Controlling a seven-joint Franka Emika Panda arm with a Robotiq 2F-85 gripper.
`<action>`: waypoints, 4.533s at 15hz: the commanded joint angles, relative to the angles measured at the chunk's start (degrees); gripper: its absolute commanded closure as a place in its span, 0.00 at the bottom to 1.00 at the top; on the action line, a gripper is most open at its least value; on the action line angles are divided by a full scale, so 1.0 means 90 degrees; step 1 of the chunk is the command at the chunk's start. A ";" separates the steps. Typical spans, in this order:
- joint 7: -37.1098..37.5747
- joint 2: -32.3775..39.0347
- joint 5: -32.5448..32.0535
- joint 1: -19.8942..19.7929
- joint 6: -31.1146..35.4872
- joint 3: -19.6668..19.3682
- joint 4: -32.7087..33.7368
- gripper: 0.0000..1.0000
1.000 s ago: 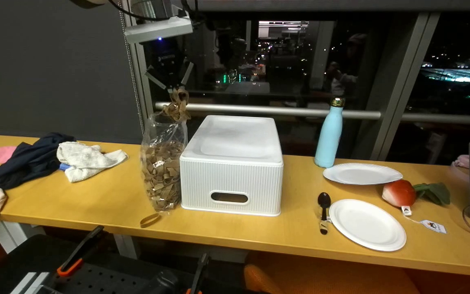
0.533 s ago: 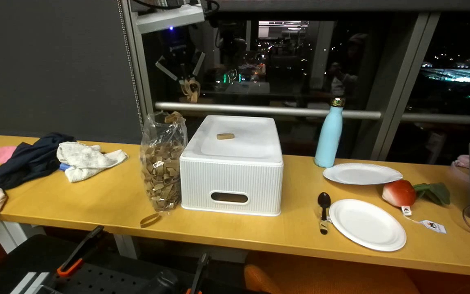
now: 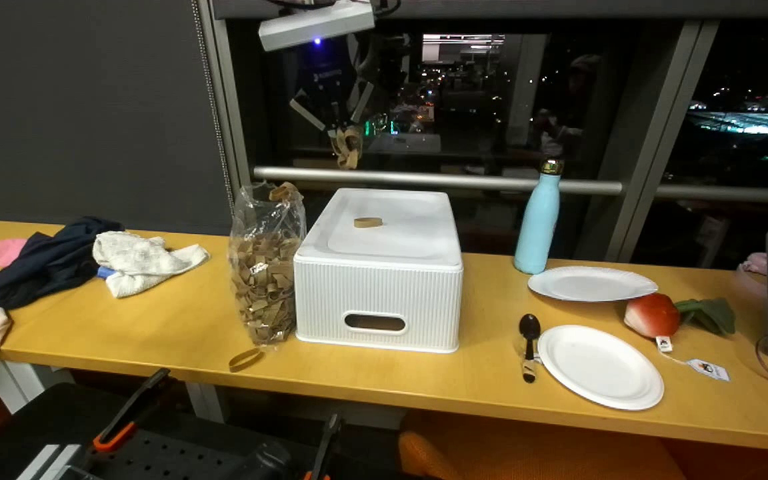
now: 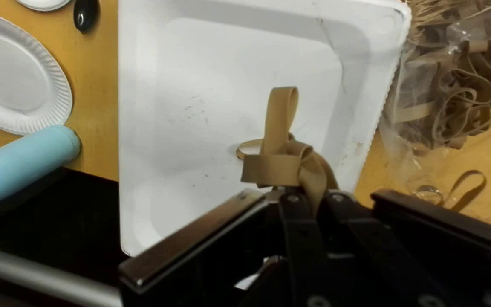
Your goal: Put some rubber bands on the basket
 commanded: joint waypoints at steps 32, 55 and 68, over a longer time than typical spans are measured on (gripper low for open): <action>-0.1098 0.2150 0.0633 -0.0447 -0.0861 0.0161 0.2072 0.00; 0.1015 0.2505 0.0678 0.0568 0.0157 0.0247 0.2429 0.00; 0.1481 0.1988 0.0776 0.0830 0.0782 0.0400 0.1456 0.00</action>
